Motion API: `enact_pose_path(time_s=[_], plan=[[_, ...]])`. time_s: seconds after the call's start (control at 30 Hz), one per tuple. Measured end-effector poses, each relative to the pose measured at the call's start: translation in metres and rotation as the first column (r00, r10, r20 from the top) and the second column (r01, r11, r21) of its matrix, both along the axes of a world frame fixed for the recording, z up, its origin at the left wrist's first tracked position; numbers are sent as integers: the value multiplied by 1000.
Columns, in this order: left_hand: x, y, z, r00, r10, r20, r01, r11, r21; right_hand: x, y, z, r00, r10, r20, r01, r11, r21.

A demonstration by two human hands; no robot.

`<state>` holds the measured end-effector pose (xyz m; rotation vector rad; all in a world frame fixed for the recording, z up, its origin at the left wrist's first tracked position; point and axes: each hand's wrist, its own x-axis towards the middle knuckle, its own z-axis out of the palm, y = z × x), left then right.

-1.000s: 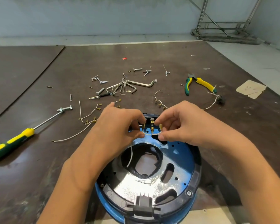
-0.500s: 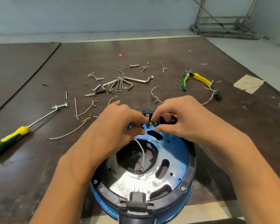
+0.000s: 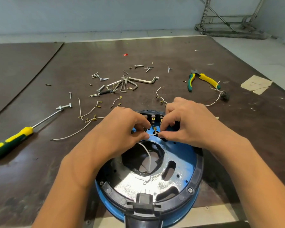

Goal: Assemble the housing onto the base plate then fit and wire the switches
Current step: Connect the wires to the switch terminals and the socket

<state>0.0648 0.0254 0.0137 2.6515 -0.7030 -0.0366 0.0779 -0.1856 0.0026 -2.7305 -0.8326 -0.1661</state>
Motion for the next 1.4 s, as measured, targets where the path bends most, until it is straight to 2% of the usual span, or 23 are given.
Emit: enact_pose_path(time_s=[0.13, 0.23, 0.33, 0.57, 0.73, 1.03, 1.17, 1.4], plan=[[2, -1, -3, 1000, -5, 12, 4, 997, 80, 2, 2, -2, 996, 56, -74, -52, 997, 51], [4, -4, -8, 994, -53, 99, 38, 987, 155, 5, 1, -6, 998, 49, -49, -45, 996, 79], [6, -7, -12, 982, -71, 175, 43, 986, 161, 7, -1, -9, 995, 53, -89, -42, 992, 115], [8, -8, -13, 998, -51, 37, 49, 997, 57, 11, -4, -13, 982, 49, -184, 10, 951, 309], [10, -10, -16, 1000, -8, 20, 7, 997, 71, 13, -5, -17, 953, -6, -303, 90, 960, 263], [5, -10, -13, 999, 15, -38, -13, 998, 57, 9, -7, -15, 955, -7, -296, 91, 958, 273], [0, -9, -8, 998, 19, -65, -16, 999, 42, 3, -6, -12, 980, 18, -198, 39, 959, 281], [-7, -8, -4, 998, 11, -66, -10, 1000, 5, -12, -8, -13, 987, -2, -162, 47, 961, 273]])
